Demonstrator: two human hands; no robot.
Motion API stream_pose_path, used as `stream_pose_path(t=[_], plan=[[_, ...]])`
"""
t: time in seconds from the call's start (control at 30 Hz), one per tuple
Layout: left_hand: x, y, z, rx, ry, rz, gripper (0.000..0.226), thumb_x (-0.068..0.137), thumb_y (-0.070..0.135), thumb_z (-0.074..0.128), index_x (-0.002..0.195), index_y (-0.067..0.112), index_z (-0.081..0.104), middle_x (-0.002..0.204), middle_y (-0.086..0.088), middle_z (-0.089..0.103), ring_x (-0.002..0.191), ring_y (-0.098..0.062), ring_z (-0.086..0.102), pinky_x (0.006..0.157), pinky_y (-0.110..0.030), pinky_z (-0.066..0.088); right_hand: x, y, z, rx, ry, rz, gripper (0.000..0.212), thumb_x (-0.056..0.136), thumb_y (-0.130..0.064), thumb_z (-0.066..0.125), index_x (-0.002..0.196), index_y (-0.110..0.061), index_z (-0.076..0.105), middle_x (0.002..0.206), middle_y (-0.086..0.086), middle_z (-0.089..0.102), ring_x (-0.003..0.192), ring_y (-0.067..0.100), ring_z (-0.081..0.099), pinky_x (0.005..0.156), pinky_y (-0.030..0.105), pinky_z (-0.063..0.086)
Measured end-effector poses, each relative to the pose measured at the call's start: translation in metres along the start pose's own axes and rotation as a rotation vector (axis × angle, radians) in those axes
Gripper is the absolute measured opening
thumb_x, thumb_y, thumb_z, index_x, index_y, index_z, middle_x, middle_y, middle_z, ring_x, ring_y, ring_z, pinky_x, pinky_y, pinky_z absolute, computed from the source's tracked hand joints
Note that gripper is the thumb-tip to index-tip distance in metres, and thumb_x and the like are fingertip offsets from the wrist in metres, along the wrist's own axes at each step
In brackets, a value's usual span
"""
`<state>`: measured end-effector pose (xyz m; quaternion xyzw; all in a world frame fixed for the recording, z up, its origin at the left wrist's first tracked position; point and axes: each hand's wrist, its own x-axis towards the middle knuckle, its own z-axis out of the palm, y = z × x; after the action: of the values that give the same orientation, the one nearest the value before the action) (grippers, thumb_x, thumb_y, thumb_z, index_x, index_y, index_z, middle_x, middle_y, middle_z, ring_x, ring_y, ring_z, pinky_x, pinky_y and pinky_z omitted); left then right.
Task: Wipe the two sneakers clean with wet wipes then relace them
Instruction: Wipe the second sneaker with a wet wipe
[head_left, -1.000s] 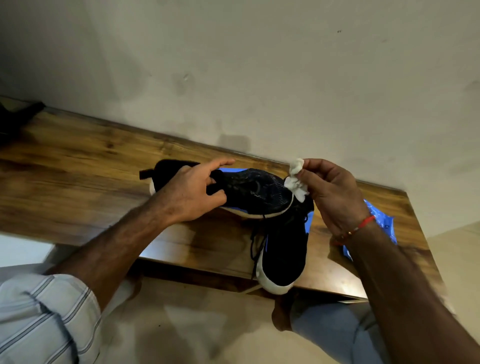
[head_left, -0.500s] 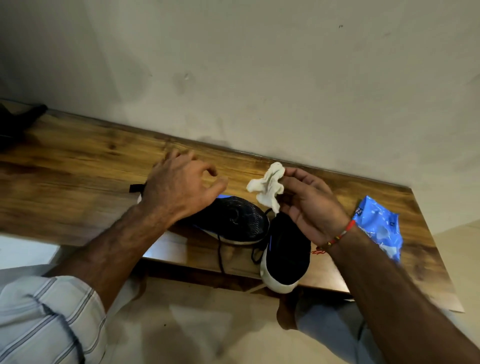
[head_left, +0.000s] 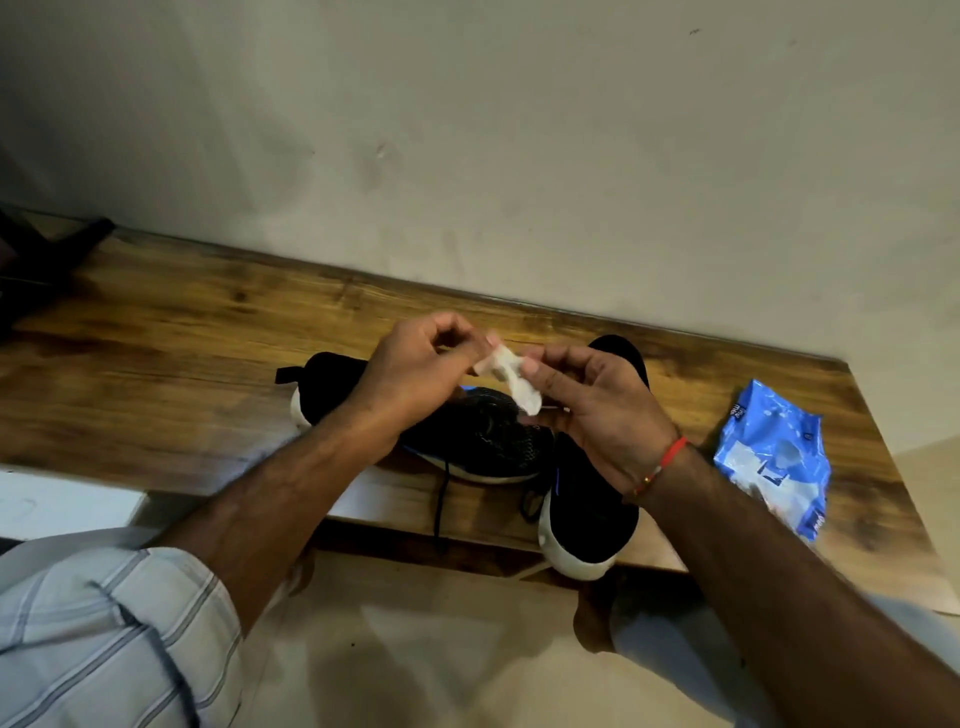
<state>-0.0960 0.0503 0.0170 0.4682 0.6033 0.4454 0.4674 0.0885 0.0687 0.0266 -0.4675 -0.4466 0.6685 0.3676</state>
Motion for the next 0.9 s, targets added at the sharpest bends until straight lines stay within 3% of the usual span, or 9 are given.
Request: stream_pose_path(t=[0.17,0.23,0.33,0.4,0.47,0.53,0.63,0.73,0.9], plan=[[-0.004,0.012,-0.001,-0.517,-0.087,-0.209,0.018,0.092,0.006,0.070,0.082,0.010,0.055,0.089,-0.012,0.072,0.077,-0.022,0.072,0.071,-0.038,0.065,0.008,-0.001,-0.010,0.043,0.090,-0.019,0.012,0.092,-0.004,0.063,0.103,-0.002,0.066,0.094,0.012,0.069,0.077,0.019,0.066,0.061,0.026,0.057],[-0.005,0.010,0.001,-0.480,-0.044,-0.216,0.019,0.092,0.009,0.071,0.083,0.010,0.054,0.088,-0.012,0.072,0.072,-0.024,0.073,0.068,-0.040,0.065,0.007,0.005,-0.010,-0.287,0.162,-0.171,0.015,0.092,-0.021,0.068,0.105,-0.014,0.068,0.097,0.003,0.069,0.088,0.016,0.065,0.073,0.027,0.057],[-0.003,0.005,0.001,-0.388,0.015,-0.196,0.021,0.091,0.017,0.075,0.086,0.011,0.055,0.088,-0.013,0.073,0.069,-0.023,0.074,0.058,-0.035,0.063,-0.002,0.010,-0.004,-0.908,0.122,-0.456,0.053,0.078,-0.062,0.066,0.117,-0.027,0.060,0.113,-0.011,0.056,0.104,0.003,0.054,0.084,0.017,0.049],[-0.004,0.004,0.002,-0.326,0.002,-0.186,0.025,0.091,0.027,0.075,0.091,0.010,0.058,0.091,-0.013,0.073,0.070,-0.023,0.074,0.056,-0.031,0.059,-0.006,0.012,0.003,-0.962,0.050,-0.501,0.059,0.078,-0.064,0.065,0.122,-0.024,0.057,0.112,-0.013,0.059,0.101,0.001,0.057,0.080,0.014,0.049],[-0.006,0.006,0.004,-0.311,-0.048,-0.197,0.034,0.093,0.041,0.069,0.098,0.008,0.061,0.095,-0.013,0.074,0.074,-0.027,0.075,0.060,-0.035,0.061,-0.004,0.017,0.004,-0.958,0.061,-0.509,0.040,0.088,-0.046,0.068,0.117,-0.019,0.064,0.104,-0.012,0.068,0.095,0.000,0.062,0.079,0.020,0.054],[-0.008,0.008,0.005,-0.272,-0.090,-0.202,0.043,0.097,0.051,0.057,0.108,0.010,0.064,0.098,-0.009,0.078,0.079,-0.031,0.076,0.061,-0.035,0.061,0.002,0.019,0.002,-0.893,0.086,-0.453,0.019,0.095,-0.032,0.064,0.106,-0.018,0.072,0.091,-0.007,0.074,0.087,0.005,0.068,0.078,0.033,0.057],[-0.007,0.007,0.005,-0.205,-0.054,-0.153,0.039,0.100,0.048,0.053,0.113,0.013,0.065,0.101,-0.006,0.078,0.083,-0.030,0.077,0.062,-0.034,0.058,0.006,0.017,-0.002,-0.466,0.107,-0.201,0.023,0.099,-0.027,0.059,0.097,-0.009,0.074,0.089,0.018,0.074,0.087,0.038,0.070,0.080,0.055,0.057],[-0.007,0.002,0.006,-0.133,-0.051,-0.143,0.027,0.095,0.037,0.069,0.109,0.014,0.068,0.102,-0.003,0.078,0.087,-0.024,0.077,0.070,-0.038,0.062,0.003,0.009,0.001,-0.005,0.048,0.011,0.026,0.098,-0.015,0.058,0.106,0.007,0.068,0.105,0.025,0.071,0.097,0.040,0.069,0.089,0.048,0.055],[-0.006,0.001,0.006,-0.300,-0.133,-0.228,0.029,0.085,0.019,0.077,0.112,0.013,0.069,0.102,-0.013,0.077,0.093,-0.024,0.076,0.080,-0.038,0.063,0.002,-0.002,0.000,0.293,-0.080,0.173,0.041,0.098,-0.018,0.054,0.129,0.010,0.055,0.127,0.026,0.063,0.111,0.034,0.063,0.084,0.039,0.053]])
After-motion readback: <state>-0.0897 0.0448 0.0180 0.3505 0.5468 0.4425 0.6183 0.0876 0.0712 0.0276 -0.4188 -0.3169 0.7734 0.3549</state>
